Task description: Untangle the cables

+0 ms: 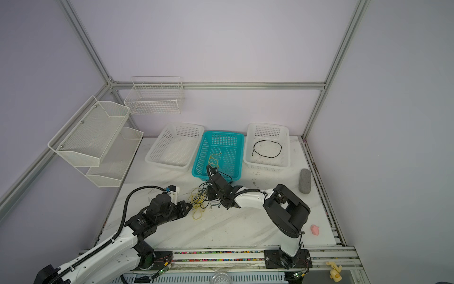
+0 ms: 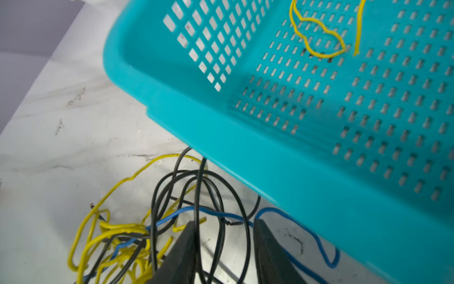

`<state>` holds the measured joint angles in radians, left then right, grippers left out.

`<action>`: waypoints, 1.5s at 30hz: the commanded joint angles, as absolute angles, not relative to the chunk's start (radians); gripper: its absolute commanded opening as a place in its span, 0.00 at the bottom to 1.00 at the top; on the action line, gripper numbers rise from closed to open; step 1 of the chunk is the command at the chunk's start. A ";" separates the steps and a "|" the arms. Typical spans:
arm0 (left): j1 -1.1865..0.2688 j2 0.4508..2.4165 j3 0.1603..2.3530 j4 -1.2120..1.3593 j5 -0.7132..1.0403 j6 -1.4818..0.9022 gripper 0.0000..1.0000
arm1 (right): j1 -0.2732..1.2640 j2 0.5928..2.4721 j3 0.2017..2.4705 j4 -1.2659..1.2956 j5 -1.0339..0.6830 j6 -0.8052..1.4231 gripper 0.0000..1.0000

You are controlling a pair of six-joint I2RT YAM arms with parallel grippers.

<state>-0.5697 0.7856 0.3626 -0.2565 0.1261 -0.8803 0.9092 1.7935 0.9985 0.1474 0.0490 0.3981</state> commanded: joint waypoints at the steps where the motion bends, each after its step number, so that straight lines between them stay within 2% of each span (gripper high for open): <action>1: -0.566 0.775 0.327 -0.257 0.132 -0.877 0.00 | 0.913 1.798 1.025 0.184 0.053 0.384 0.38; 3: -0.565 0.775 0.327 -0.256 0.130 -0.877 0.00 | 0.913 1.796 1.021 0.188 0.063 0.383 0.31; 5: -0.566 0.775 0.326 -0.256 0.130 -0.877 0.00 | 0.913 1.785 1.013 0.188 0.072 0.382 0.19; 10: -0.565 0.779 0.322 -0.257 0.127 -0.876 0.00 | 0.913 1.708 1.000 0.168 0.086 0.370 0.01; 18: -0.566 0.822 0.321 -0.252 0.109 -0.878 0.00 | 0.913 1.501 1.004 0.083 0.059 0.350 0.00; 26: -0.565 0.860 0.304 -0.220 0.110 -0.885 0.00 | 0.913 1.306 1.102 -0.018 0.009 0.336 0.00; 36: -0.566 0.884 0.289 -0.206 0.107 -0.881 0.00 | 0.913 1.151 1.262 -0.124 0.038 0.315 0.00; 45: -0.566 0.916 0.288 -0.190 0.107 -0.871 0.00 | 0.914 1.085 1.397 -0.182 0.092 0.286 0.00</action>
<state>-0.5697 0.9085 0.3286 -0.2096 0.1181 -0.8795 0.9092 1.1137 1.3533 -0.1699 0.0624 0.3088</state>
